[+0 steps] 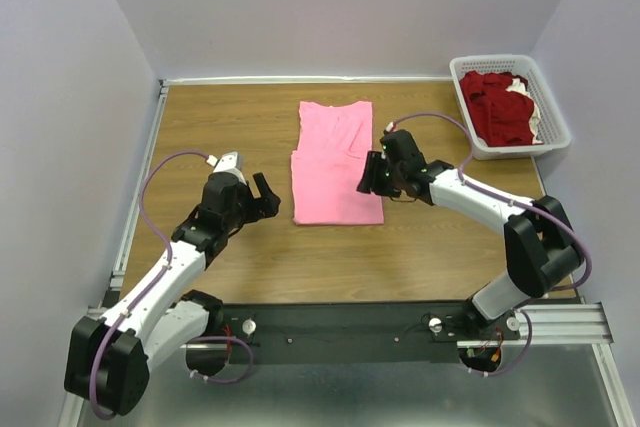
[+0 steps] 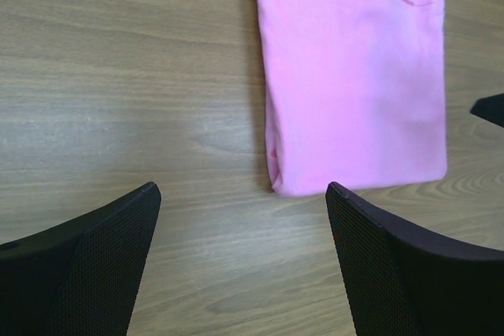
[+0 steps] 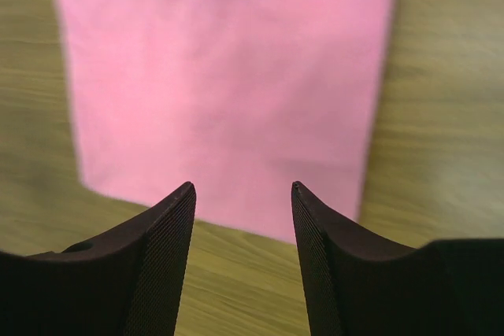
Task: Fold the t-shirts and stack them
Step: Fold the tshirt
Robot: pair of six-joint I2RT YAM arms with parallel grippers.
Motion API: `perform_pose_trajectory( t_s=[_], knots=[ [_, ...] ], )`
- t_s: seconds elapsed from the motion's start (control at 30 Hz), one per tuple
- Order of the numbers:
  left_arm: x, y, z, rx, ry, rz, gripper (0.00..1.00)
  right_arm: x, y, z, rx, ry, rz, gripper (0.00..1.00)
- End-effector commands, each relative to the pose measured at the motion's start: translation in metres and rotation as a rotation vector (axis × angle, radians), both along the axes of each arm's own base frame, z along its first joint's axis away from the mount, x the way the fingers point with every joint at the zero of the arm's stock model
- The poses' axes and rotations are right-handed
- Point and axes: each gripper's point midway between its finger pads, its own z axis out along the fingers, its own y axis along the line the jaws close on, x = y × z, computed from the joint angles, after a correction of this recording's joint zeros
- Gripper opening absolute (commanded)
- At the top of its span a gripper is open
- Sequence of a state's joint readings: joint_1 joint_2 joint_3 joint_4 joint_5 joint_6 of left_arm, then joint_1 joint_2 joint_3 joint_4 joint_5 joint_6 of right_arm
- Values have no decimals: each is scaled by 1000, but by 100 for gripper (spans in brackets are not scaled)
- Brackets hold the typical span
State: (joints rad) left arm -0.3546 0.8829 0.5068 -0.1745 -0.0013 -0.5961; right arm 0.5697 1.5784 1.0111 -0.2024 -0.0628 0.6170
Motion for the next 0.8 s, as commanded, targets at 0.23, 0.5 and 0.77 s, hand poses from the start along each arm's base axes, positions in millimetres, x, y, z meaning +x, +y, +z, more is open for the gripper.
perform_pose_trajectory(
  t_s=[0.23,0.5,0.77],
  knots=[
    [6,-6,-12,52,39,-63,93,-55,-78,-60,-355,201,-82,59],
    [6,-7,-11,46,38,-67,93,-56,-66,-77,-363,246,-55,59],
    [5,-7,-13,44,43,-73,93,-71,-65,-94,-382,299,-46,55]
  ],
)
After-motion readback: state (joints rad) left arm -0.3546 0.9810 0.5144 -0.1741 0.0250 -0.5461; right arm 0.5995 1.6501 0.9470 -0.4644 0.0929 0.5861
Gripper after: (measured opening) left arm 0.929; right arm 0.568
